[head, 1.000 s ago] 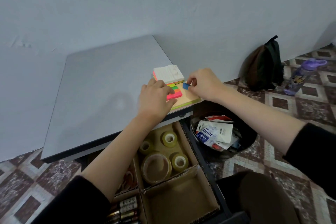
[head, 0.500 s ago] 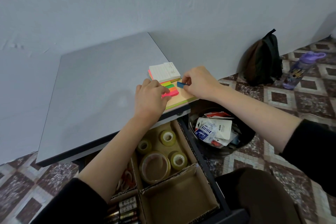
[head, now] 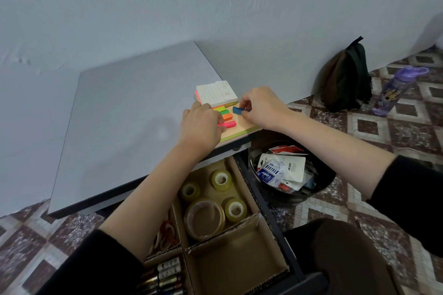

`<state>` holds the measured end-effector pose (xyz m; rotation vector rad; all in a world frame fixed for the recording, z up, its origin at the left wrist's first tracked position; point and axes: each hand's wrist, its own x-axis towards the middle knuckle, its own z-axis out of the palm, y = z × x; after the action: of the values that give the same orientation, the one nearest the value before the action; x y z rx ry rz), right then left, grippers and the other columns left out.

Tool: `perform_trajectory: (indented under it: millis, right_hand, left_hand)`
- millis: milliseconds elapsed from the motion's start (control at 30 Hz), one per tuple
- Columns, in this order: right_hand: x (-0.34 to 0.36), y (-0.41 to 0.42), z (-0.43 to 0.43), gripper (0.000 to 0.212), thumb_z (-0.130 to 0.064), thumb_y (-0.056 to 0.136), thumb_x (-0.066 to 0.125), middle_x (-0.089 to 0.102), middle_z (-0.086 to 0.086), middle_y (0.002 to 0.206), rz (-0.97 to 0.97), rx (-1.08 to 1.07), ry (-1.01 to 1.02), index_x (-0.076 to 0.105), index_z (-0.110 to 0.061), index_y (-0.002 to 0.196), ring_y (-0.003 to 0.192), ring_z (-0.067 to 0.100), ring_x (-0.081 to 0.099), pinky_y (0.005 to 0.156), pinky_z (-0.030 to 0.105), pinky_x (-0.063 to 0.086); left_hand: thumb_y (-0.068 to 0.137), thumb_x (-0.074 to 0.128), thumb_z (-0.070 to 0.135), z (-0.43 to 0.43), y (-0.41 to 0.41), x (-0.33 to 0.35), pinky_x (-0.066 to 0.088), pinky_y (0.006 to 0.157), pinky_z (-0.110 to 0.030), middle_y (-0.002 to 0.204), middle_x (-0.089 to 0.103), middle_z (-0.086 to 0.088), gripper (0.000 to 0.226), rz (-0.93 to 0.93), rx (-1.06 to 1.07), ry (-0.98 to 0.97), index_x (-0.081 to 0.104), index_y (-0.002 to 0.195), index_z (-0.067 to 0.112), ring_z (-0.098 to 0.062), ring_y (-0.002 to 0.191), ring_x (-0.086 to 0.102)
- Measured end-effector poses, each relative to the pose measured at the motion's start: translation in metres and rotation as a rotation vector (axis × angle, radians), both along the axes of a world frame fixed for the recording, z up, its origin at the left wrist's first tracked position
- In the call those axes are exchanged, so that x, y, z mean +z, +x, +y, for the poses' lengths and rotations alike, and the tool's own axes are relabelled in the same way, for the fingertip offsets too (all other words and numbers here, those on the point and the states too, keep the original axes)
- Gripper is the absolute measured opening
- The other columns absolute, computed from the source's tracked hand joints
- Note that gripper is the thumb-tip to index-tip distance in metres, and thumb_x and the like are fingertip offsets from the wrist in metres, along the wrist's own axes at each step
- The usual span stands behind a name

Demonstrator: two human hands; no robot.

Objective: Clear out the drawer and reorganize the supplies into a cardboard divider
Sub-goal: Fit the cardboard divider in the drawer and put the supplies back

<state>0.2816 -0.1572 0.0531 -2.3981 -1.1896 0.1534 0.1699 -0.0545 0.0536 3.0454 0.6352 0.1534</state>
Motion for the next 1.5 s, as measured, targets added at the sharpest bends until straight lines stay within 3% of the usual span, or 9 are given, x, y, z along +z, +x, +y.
perform_trajectory:
  millis: [400,600,833,967,1033,1100,1233,1367,1500]
  right_hand:
    - [-0.001,-0.001,-0.001,0.024,-0.005,0.089,0.056,0.066,0.012,0.109,-0.015,0.003,0.003,0.068,-0.004,0.110,0.088,0.015,0.055,0.073,0.020,0.040]
    - [0.003,-0.003,-0.003,0.025,-0.005,0.089,0.056,0.066,0.011,0.111,-0.005,0.012,-0.025,0.066,-0.003,0.112,0.097,0.019,0.059,0.084,0.026,0.047]
    - [0.002,-0.004,-0.008,0.025,-0.003,0.088,0.056,0.067,0.011,0.111,0.048,-0.037,0.034,0.068,-0.003,0.110,0.097,0.018,0.060,0.079,0.020,0.044]
    - [0.002,-0.006,-0.020,0.023,-0.002,0.086,0.058,0.068,0.011,0.107,0.089,-0.079,0.087,0.070,-0.002,0.106,0.095,0.019,0.060,0.079,0.021,0.043]
    - [0.001,-0.008,-0.028,0.023,-0.002,0.086,0.059,0.068,0.013,0.107,0.136,-0.100,0.125,0.069,-0.001,0.106,0.090,0.019,0.061,0.074,0.020,0.045]
    - [0.000,-0.014,-0.035,0.021,-0.002,0.087,0.060,0.067,0.015,0.103,0.226,-0.107,0.162,0.068,-0.001,0.106,0.070,0.015,0.061,0.060,0.017,0.049]
    - [0.000,-0.034,-0.049,0.018,0.001,0.086,0.061,0.062,0.006,0.075,0.417,-0.111,0.229,0.066,0.001,0.104,0.037,0.002,0.055,0.041,0.010,0.042]
    - [-0.008,-0.063,-0.063,0.016,0.003,0.085,0.061,0.063,0.005,0.069,0.550,-0.067,0.220,0.065,0.001,0.100,0.041,0.004,0.058,0.044,0.013,0.046]
    - [-0.036,-0.097,-0.071,0.013,0.007,0.084,0.061,0.063,0.013,0.067,0.656,0.043,0.109,0.065,0.003,0.096,0.052,0.018,0.061,0.048,0.018,0.051]
  left_hand:
    - [0.088,0.063,0.023,0.002,-0.002,0.009,0.042,0.076,-0.029,0.108,0.066,-0.003,0.017,-0.069,0.042,-0.229,0.073,0.101,0.017,-0.020,0.099,0.054]
    - [0.087,0.064,0.022,0.002,0.005,0.009,0.043,0.074,-0.026,0.115,0.065,-0.001,0.023,-0.011,0.032,-0.217,0.069,0.109,0.018,-0.018,0.100,0.057]
    - [0.084,0.068,0.020,-0.002,0.005,0.005,0.050,0.081,-0.032,0.109,0.065,-0.005,0.021,-0.007,0.060,-0.204,0.069,0.104,0.016,-0.022,0.099,0.059]
    - [0.087,0.063,0.014,-0.010,-0.001,0.003,0.040,0.070,-0.026,0.108,0.063,-0.007,0.012,-0.072,0.075,-0.188,0.065,0.099,0.015,-0.021,0.094,0.056]
    - [0.087,0.062,0.015,-0.012,-0.009,0.002,0.038,0.070,-0.025,0.110,0.062,-0.006,0.012,-0.114,0.065,-0.190,0.063,0.099,0.015,-0.019,0.092,0.054]
    - [0.087,0.063,0.019,-0.013,-0.019,0.000,0.038,0.071,-0.025,0.113,0.061,-0.006,0.019,-0.149,0.045,-0.194,0.064,0.106,0.018,-0.020,0.097,0.054]
    - [0.088,0.063,0.026,-0.014,-0.053,-0.002,0.037,0.073,-0.025,0.110,0.064,-0.002,0.024,-0.225,0.023,-0.245,0.069,0.111,0.022,-0.016,0.097,0.052]
    - [0.080,0.071,0.015,-0.018,-0.098,-0.018,0.042,0.070,-0.014,0.088,0.067,0.001,0.018,-0.274,0.104,-0.480,0.073,0.098,0.016,-0.008,0.075,0.057]
    - [0.079,0.072,0.010,-0.017,-0.135,-0.059,0.047,0.081,-0.019,0.094,0.071,-0.002,0.018,-0.198,0.186,-0.551,0.073,0.096,0.012,-0.010,0.084,0.063]
